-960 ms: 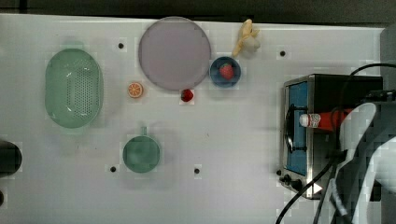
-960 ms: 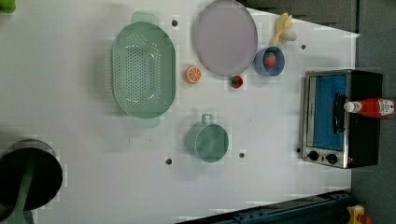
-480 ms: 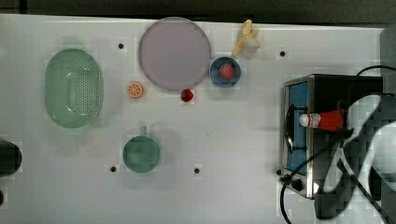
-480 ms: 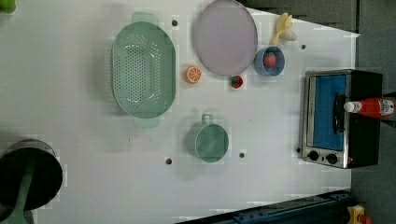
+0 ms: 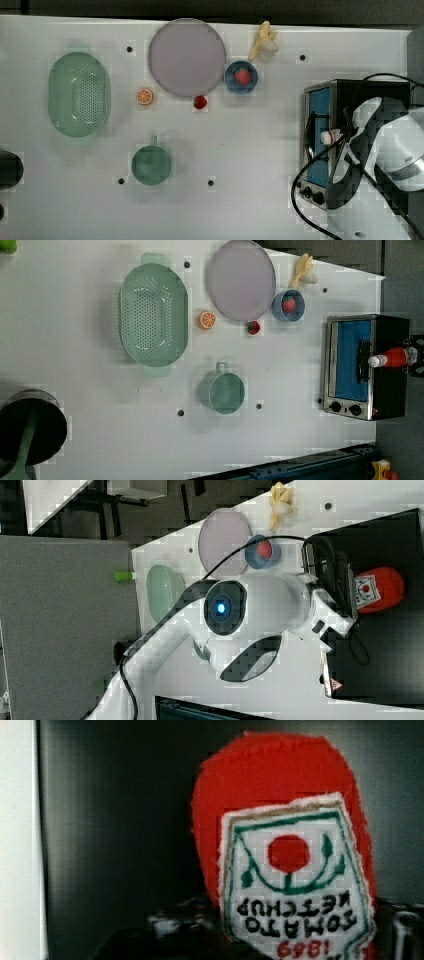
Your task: Pick Ketchup from oven and place it on table.
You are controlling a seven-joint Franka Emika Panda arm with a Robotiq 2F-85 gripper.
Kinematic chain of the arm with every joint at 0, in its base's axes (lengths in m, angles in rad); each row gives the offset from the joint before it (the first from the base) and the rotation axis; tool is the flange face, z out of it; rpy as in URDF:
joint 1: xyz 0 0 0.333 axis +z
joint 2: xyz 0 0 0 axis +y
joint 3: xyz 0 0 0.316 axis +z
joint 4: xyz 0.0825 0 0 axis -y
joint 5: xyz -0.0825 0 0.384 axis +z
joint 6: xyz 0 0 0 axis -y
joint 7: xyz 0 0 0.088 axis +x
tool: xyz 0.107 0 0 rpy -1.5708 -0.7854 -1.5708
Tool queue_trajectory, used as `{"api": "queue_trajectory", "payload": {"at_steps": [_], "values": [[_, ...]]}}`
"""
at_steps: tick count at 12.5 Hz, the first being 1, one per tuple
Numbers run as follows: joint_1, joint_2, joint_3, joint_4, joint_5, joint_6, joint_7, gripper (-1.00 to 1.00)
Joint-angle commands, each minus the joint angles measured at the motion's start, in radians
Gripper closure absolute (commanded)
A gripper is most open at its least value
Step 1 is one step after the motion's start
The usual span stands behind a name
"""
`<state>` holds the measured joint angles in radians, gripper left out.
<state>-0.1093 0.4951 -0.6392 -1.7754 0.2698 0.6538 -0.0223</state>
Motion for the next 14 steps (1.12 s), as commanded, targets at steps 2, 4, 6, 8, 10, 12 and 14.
{"api": "queue_trajectory", "payload": {"at_steps": [2, 4, 6, 8, 10, 12, 14], "values": [[0.001, -0.047, -0.011, 0.005, 0.001, 0.013, 0.038, -0.27], [0.001, -0.055, -0.013, 0.023, 0.0, -0.01, 0.038, -0.26], [0.008, -0.086, -0.011, 0.101, -0.009, -0.117, 0.031, -0.27], [0.035, -0.13, -0.006, 0.204, -0.027, -0.293, 0.024, -0.26], [0.079, -0.17, 0.003, 0.292, -0.055, -0.421, 0.023, -0.27], [0.133, -0.215, 0.035, 0.338, -0.065, -0.469, 0.023, -0.27], [0.189, -0.259, 0.094, 0.339, -0.065, -0.488, 0.023, -0.27]]}}
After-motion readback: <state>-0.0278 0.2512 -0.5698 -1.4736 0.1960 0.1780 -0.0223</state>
